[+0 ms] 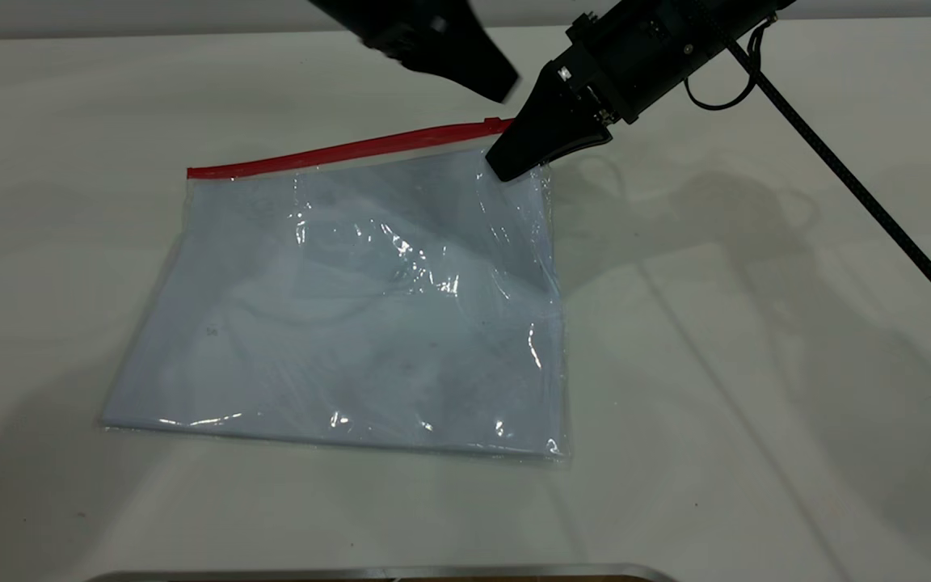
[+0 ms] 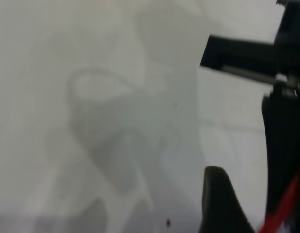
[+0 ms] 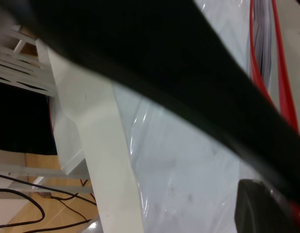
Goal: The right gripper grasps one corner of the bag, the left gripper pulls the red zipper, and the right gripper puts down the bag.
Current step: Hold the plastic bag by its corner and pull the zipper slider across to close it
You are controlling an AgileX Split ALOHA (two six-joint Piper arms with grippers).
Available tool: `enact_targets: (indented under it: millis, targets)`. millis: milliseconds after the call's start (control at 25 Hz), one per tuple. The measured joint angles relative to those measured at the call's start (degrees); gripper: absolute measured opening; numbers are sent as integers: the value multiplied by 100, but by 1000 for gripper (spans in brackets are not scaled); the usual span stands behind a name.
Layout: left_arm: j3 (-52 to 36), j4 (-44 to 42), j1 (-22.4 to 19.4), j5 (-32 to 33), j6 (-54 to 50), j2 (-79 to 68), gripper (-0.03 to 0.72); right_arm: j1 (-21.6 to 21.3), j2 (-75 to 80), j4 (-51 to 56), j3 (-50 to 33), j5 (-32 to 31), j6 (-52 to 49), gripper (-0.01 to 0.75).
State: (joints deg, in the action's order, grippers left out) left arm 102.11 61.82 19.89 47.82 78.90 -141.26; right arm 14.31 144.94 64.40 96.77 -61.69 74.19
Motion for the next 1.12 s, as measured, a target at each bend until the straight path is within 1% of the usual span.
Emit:
enact_targets:
  millis: [80,320,640,840,1120]
  targets:
    - [157,-106,62,39,-119,-121,466,5,0,0,0,0,0,33]
    - [218,-479,69,86,-427,-149,466,5,0,0,0,30,21,33]
    - [218,-540,69,97,-499,-149,456,5,0,0,0,49,40,33]
    - [218,-521,69,175,-551,-196,373,5,0,-6,0,76,40,33]
    - [218,-503,69,206,-569,-228,219,5,0,-11,0,132,40,33]
